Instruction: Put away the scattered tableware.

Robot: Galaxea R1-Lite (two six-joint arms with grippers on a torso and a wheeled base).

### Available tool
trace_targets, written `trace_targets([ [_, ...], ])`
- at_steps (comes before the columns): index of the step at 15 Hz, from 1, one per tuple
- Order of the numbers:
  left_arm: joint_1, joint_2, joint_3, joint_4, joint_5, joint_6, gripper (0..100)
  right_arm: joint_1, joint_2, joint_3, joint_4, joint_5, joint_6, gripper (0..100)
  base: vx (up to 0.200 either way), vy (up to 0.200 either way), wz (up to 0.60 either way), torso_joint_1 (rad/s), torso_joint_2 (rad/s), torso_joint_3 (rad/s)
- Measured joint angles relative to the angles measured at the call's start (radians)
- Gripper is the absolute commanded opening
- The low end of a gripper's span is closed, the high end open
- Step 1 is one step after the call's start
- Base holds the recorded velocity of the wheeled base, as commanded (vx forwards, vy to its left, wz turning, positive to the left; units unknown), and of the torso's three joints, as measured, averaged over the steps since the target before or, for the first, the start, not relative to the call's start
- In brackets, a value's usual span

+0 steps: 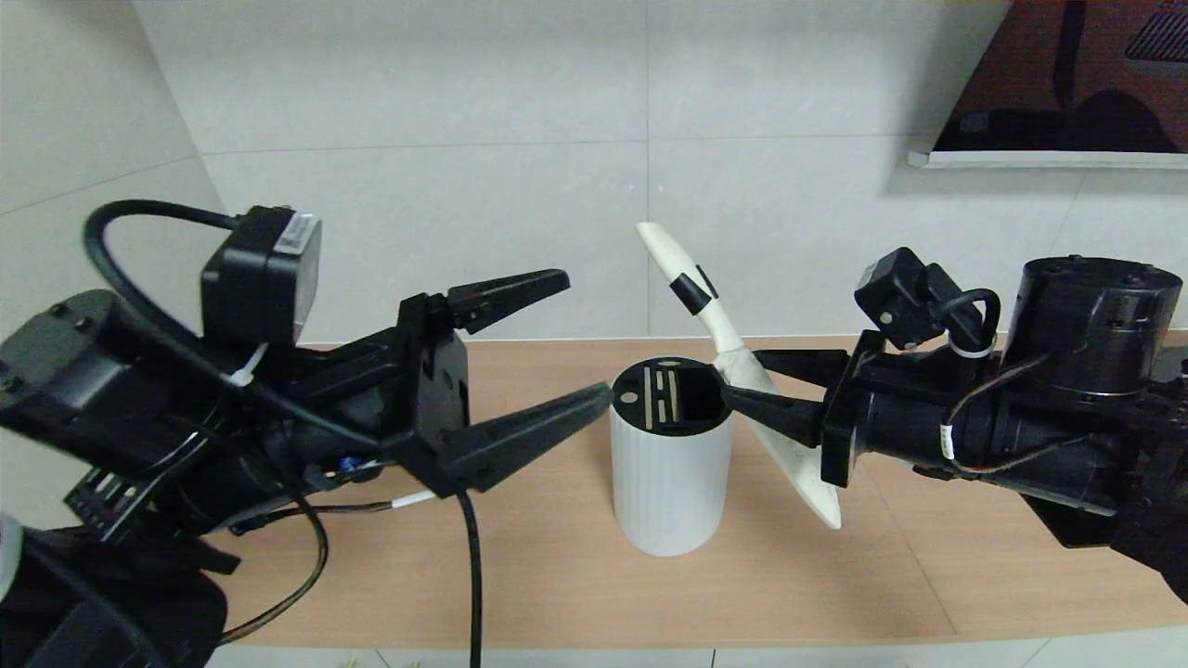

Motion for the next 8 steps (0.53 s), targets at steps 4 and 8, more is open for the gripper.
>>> trace_targets([
  [4, 0.0, 0.095, -0.141, -0.002, 0.112, -0.161, 100, 0.017, 0.0, -0.001, -0.003, 0.005, 0.0, 0, 0.0, 0.0, 0.0, 0.0, 0.0, 0.0],
  [8, -0.003, 0.171, -0.178, -0.001, 0.215, -0.31, 100, 0.027, -0.001, -0.004, -0.009, 0.004, 0.0, 0, 0.0, 0.0, 0.0, 0.0, 0.0, 0.0],
])
